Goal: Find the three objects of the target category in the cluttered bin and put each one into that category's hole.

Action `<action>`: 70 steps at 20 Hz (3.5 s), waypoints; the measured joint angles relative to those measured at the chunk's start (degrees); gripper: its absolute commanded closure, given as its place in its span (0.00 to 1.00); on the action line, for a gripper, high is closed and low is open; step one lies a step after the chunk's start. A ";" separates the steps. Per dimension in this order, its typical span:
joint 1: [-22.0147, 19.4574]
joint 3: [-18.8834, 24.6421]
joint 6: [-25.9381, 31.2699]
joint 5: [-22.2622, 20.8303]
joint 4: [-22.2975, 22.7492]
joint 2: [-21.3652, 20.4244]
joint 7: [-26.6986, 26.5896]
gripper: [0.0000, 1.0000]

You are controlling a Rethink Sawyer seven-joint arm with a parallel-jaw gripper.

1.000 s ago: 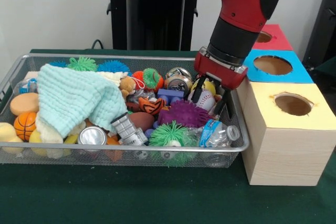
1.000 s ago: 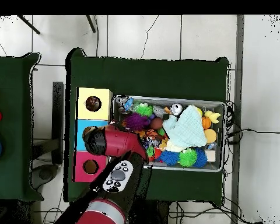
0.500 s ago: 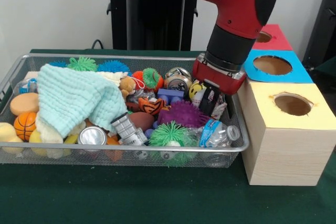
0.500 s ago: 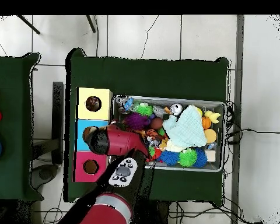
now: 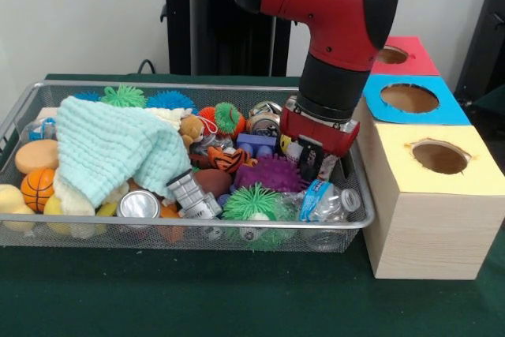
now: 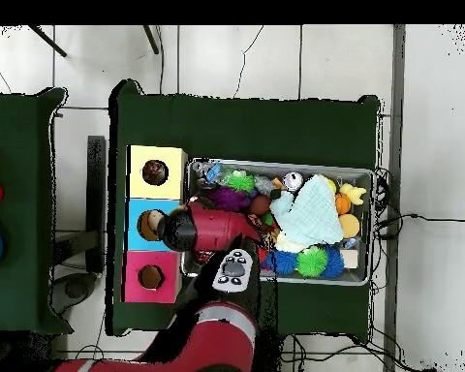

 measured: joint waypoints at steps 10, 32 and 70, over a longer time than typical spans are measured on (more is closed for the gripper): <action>-2.86 4.85 -0.01 -5.61 -1.20 0.14 -0.01 0.00; -6.62 9.85 3.79 -10.62 1.94 -4.69 -0.01 0.00; -8.76 12.03 13.18 -13.39 4.34 -11.01 -0.01 0.00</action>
